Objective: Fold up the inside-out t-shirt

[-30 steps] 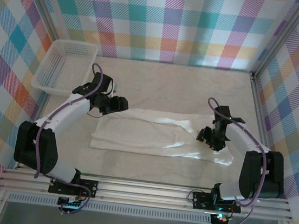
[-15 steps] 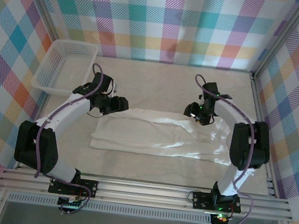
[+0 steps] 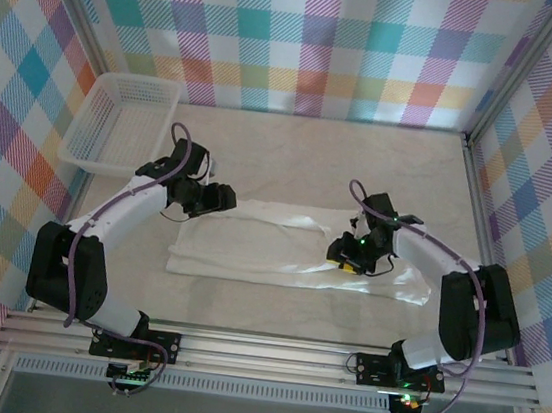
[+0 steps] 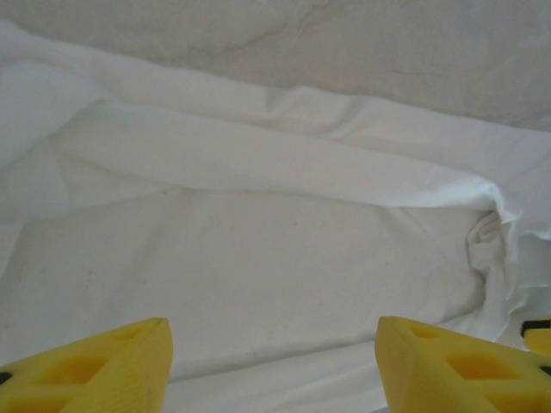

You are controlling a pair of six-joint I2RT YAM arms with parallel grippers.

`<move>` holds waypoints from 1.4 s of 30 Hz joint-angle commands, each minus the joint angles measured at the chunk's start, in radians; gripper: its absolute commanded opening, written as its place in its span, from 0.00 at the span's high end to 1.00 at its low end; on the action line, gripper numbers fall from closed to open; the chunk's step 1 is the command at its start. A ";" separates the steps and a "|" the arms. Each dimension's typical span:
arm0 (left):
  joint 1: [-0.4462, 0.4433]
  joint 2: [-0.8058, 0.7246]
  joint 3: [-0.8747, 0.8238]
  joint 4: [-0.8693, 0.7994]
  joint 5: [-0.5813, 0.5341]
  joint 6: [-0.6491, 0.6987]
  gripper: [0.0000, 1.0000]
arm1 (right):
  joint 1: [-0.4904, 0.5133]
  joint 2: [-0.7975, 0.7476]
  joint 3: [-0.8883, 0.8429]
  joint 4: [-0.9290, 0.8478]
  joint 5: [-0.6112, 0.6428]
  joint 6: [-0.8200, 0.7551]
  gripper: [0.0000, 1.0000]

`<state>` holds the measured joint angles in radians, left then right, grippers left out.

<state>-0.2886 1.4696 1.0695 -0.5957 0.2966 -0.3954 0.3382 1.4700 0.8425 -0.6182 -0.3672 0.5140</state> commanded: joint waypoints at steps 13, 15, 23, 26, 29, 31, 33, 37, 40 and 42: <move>-0.224 0.256 0.129 -0.061 -0.232 -0.169 1.00 | -0.205 0.265 0.353 -0.073 0.398 -0.039 1.00; -0.227 0.337 0.177 -0.070 -0.245 -0.198 1.00 | -0.207 0.330 0.391 -0.075 0.377 -0.063 1.00; -0.198 0.671 0.455 -0.124 -0.321 -0.268 1.00 | -0.211 0.458 0.471 -0.091 0.324 -0.052 1.00; -0.148 0.839 0.618 -0.122 -0.237 -0.274 1.00 | -0.245 0.465 0.457 -0.071 0.286 0.000 1.00; -0.107 0.986 0.822 -0.084 -0.166 -0.268 1.00 | -0.284 0.481 0.456 -0.070 0.234 0.019 1.00; -0.095 1.096 1.030 -0.080 -0.129 -0.236 1.00 | -0.291 0.481 0.459 -0.091 0.210 0.024 1.00; -0.095 1.215 1.292 -0.100 -0.091 -0.204 1.00 | -0.291 0.449 0.417 -0.085 0.140 0.067 1.00; -0.098 1.400 1.667 -0.027 -0.011 -0.227 1.00 | -0.229 0.278 0.117 0.149 -0.118 0.334 1.00; -0.101 1.399 1.675 0.058 -0.006 -0.249 1.00 | -0.037 0.177 -0.026 0.273 -0.117 0.518 0.97; -0.104 1.379 1.672 0.056 -0.003 -0.234 1.00 | 0.105 0.170 -0.019 0.279 -0.089 0.563 0.96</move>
<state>-0.3832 2.8571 2.7087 -0.5690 0.2657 -0.6353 0.2905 1.6585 0.8425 -0.4248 -0.3851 0.8848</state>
